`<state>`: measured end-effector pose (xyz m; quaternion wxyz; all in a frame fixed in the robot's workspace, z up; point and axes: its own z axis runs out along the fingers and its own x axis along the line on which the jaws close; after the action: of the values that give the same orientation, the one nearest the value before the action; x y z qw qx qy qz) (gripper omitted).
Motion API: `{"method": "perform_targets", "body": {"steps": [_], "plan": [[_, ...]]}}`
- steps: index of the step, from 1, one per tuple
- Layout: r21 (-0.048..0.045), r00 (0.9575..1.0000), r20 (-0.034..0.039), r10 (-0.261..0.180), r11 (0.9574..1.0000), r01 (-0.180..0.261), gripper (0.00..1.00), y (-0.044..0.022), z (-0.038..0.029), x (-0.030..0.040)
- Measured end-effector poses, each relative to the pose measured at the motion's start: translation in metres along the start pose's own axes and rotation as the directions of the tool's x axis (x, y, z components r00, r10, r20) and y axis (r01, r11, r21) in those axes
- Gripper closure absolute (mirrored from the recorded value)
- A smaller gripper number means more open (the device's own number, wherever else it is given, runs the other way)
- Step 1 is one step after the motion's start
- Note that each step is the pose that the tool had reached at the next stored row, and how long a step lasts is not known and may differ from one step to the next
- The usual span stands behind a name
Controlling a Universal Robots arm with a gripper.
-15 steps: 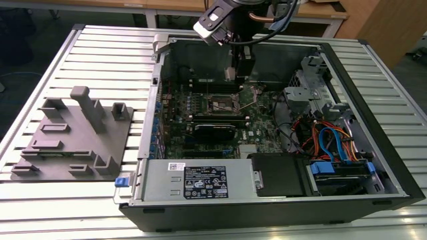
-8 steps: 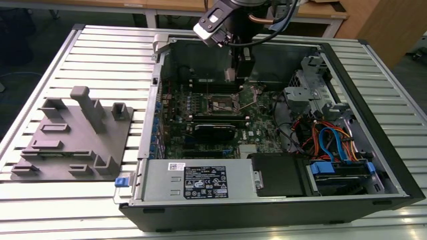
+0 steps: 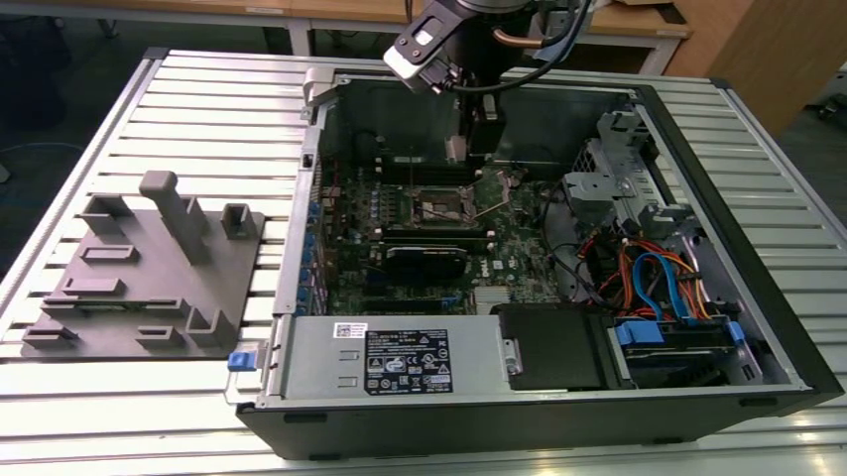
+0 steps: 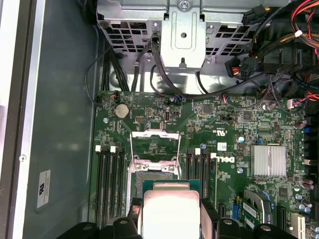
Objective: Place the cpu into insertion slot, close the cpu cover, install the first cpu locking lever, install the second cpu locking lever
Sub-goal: 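Place the cpu into insertion slot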
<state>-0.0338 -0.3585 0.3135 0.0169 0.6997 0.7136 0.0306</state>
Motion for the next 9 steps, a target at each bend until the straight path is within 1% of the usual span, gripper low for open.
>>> {"method": "perform_targets", "body": {"steps": [9], "plan": [[0.0001, 1.0000, 0.0001, 0.000, 1.0000, 0.000, 0.46, 0.0000, 0.0000, 0.0000]]}}
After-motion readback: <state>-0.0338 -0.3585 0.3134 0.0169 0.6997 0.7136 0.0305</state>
